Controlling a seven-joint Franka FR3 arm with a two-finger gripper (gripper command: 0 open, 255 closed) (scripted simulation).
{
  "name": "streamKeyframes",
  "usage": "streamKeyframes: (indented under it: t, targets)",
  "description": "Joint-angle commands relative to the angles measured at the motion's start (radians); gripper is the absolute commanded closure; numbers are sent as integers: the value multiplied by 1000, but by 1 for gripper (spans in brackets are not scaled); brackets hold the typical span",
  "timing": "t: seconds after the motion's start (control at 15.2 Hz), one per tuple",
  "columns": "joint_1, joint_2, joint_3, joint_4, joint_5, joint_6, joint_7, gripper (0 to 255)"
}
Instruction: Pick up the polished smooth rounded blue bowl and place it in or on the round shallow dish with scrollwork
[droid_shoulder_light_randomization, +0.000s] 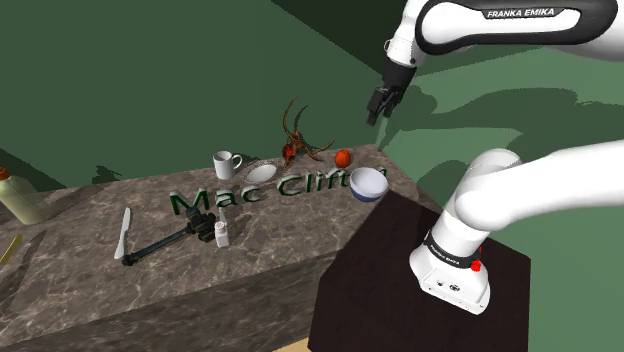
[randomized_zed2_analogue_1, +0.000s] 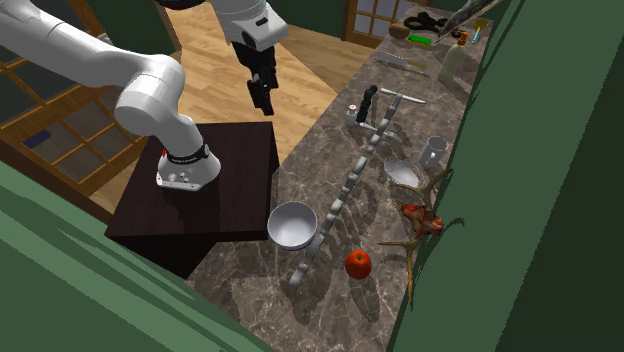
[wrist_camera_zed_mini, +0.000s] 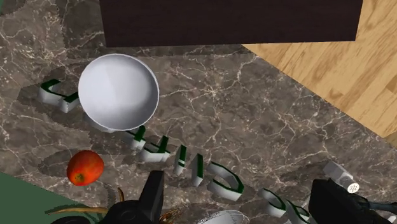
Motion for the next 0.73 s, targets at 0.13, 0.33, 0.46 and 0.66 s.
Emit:
streamKeyframes:
  t: [0.13,0.33,0.46,0.66]
  targets:
    - [-31,40,-82,-71,-44,116,-73,0]
    - [-53,90,-147,-117,-75,215,-129,0]
    - [-63,135,-194,-140,-93,284,-168,0]
    - [-72,220,-267,-162,-112,394,-230,0]
